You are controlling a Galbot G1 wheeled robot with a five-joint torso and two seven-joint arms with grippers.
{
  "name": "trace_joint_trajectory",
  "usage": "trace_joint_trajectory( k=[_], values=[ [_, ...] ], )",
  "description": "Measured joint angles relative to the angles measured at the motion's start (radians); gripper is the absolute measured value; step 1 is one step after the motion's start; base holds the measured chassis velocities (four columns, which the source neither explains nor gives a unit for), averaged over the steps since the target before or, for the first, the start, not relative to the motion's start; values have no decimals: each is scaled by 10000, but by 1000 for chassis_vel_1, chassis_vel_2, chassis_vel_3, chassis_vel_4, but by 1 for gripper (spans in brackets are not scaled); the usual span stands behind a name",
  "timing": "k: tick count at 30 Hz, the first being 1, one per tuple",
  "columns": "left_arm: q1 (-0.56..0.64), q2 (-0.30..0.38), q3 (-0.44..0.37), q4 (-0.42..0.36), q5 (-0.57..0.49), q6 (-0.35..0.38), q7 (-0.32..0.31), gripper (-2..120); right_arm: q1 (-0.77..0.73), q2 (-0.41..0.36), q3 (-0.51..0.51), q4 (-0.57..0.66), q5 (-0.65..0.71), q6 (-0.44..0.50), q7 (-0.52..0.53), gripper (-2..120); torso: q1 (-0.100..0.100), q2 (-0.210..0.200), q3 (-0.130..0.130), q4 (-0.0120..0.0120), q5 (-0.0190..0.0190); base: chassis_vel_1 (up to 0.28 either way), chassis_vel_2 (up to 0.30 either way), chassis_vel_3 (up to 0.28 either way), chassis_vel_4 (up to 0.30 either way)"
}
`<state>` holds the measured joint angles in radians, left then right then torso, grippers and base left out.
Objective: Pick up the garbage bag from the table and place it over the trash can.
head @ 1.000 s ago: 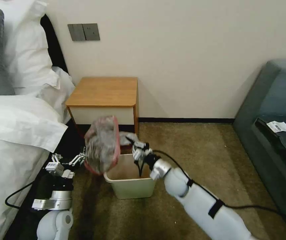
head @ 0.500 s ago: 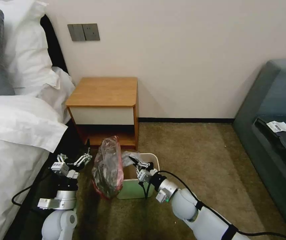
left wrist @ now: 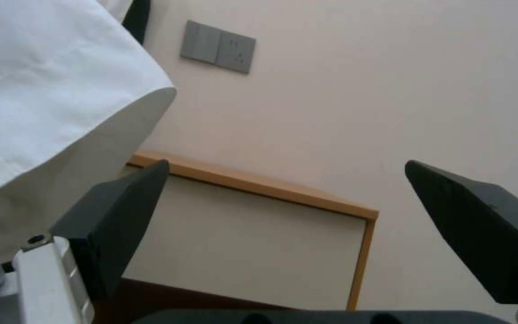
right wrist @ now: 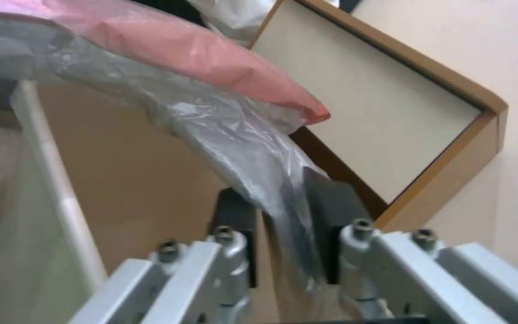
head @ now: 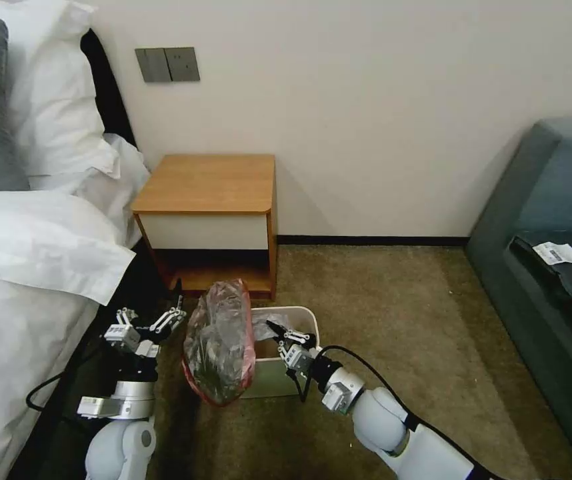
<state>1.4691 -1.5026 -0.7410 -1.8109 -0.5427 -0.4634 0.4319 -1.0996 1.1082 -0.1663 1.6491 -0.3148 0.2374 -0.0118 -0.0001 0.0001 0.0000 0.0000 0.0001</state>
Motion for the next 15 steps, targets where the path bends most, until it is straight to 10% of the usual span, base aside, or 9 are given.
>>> trace_joint_trajectory(
  k=[15],
  values=[
    [-144,6,157,116,10,63,-6,98,443,-1002,485,526,2300,-583,-1849,84,1,-1,0,0,-1,0,0,0,0]
  ],
)
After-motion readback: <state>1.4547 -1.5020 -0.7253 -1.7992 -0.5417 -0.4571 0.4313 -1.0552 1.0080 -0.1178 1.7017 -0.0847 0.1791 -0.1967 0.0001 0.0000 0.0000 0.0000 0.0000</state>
